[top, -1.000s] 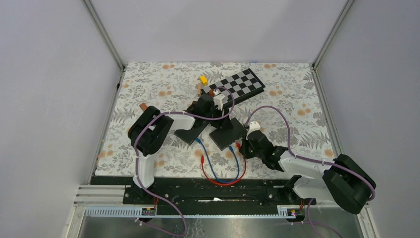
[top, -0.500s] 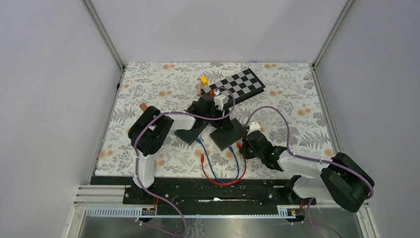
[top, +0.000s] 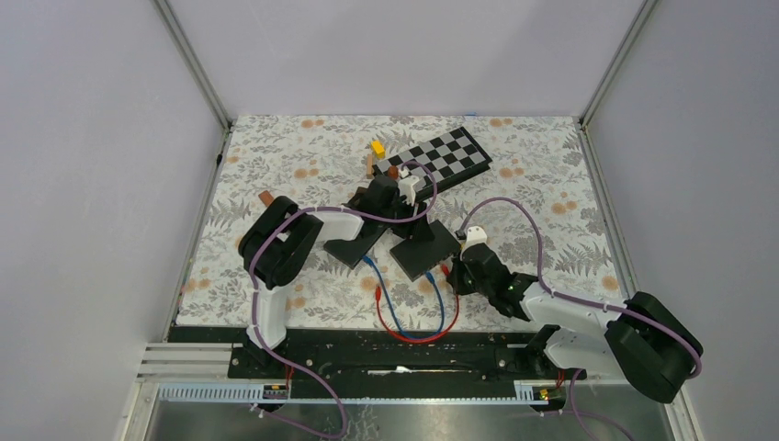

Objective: Insert the plug into the switch port
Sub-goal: Insert the connector into the switch port.

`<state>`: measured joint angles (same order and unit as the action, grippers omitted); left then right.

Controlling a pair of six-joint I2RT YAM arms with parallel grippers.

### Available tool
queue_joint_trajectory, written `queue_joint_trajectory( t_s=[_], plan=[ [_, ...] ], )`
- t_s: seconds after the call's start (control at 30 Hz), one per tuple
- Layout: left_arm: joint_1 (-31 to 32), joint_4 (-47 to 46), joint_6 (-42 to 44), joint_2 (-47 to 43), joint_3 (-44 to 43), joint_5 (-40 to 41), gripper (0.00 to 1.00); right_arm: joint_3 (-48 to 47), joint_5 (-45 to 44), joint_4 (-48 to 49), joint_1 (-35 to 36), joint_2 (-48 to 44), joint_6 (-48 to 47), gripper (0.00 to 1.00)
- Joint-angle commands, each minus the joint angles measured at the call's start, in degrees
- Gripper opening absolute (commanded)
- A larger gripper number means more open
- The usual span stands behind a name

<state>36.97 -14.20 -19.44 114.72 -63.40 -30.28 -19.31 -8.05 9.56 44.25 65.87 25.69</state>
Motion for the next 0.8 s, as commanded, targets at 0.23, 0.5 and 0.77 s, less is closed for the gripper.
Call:
queue_joint_trajectory(
  t_s=[0.23, 0.5, 0.77],
  plan=[
    [0.8, 0.7, 0.4, 1.1, -1.9, -4.0, 0.59, -0.3, 3.9, 6.0, -0.2, 0.0, -2.2, 0.00],
    [0.8, 2.1, 1.9, 1.1, -2.5, -6.2, 0.58, -0.2, 3.0, 5.4, -0.2, -1.1, -3.8, 0.00],
    [1.3, 14.1, 8.4, 1.5, -6.7, -9.3, 0.56, 0.2, 2.6, 8.8, -0.2, 0.0, -6.4, 0.00]
  ],
)
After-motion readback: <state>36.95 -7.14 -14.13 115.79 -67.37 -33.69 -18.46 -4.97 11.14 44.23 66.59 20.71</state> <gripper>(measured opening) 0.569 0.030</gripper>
